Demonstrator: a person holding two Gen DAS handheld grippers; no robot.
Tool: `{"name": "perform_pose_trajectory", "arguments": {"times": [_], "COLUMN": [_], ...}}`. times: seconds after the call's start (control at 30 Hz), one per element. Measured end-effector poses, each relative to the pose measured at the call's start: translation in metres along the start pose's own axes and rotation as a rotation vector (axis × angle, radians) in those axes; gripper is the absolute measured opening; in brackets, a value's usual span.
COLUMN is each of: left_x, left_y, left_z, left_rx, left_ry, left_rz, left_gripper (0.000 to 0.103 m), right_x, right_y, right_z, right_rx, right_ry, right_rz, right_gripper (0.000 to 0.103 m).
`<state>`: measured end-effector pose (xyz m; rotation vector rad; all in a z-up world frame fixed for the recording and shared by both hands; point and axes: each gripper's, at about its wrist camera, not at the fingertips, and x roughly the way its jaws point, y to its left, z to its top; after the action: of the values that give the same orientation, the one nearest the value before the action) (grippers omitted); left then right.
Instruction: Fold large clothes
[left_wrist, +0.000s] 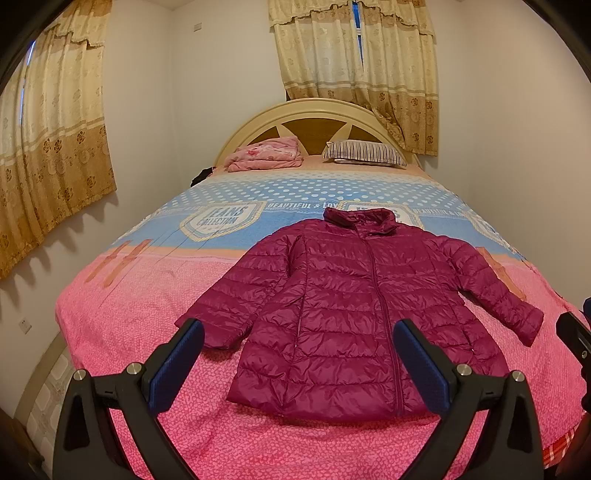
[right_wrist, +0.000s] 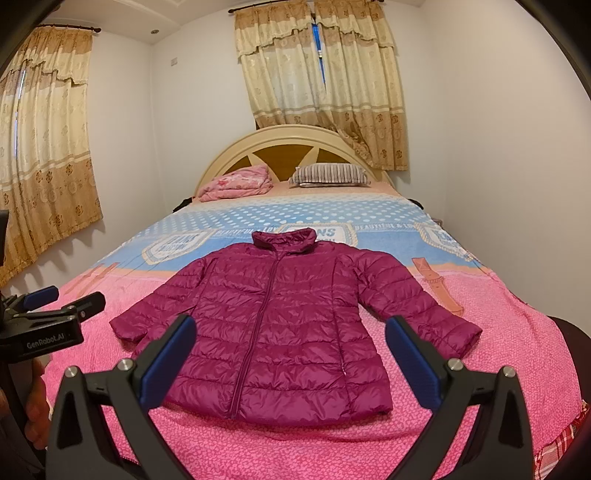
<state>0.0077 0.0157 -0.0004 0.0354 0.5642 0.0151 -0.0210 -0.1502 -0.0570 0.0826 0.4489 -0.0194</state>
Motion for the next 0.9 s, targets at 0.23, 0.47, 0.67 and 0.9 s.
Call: {"name": "perform_pose_trajectory", "arguments": {"times": [0.23, 0.47, 0.67, 0.9], "left_x": [0.0000, 0.0005, 0.0015, 0.0025], "left_y": [0.0007, 0.0032, 0.0027, 0.0037], "left_z": [0.0003, 0.0014, 0.0018, 0.0021], "left_rx": [-0.001, -0.009, -0.012, -0.015], "left_ry": [0.001, 0.001, 0.001, 0.004], "left_rz": [-0.001, 0.004, 0.008, 0.010], "left_gripper": [0.102, 0.102, 0.102, 0.102], "right_x": [-0.0005, -0.0005, -0.0003, -0.0002], "right_y": [0.0010, 0.0011, 0.0013, 0.0014], "right_z": [0.0005, 0.0003, 0.0001, -0.0010], "right_rx": [-0.001, -0.001, -0.001, 0.001], "right_ry": [0.001, 0.002, 0.002, 0.003], "right_rz": [-0.001, -0.002, -0.001, 0.005], "right_gripper": [0.103, 0.103, 0.103, 0.103]}}
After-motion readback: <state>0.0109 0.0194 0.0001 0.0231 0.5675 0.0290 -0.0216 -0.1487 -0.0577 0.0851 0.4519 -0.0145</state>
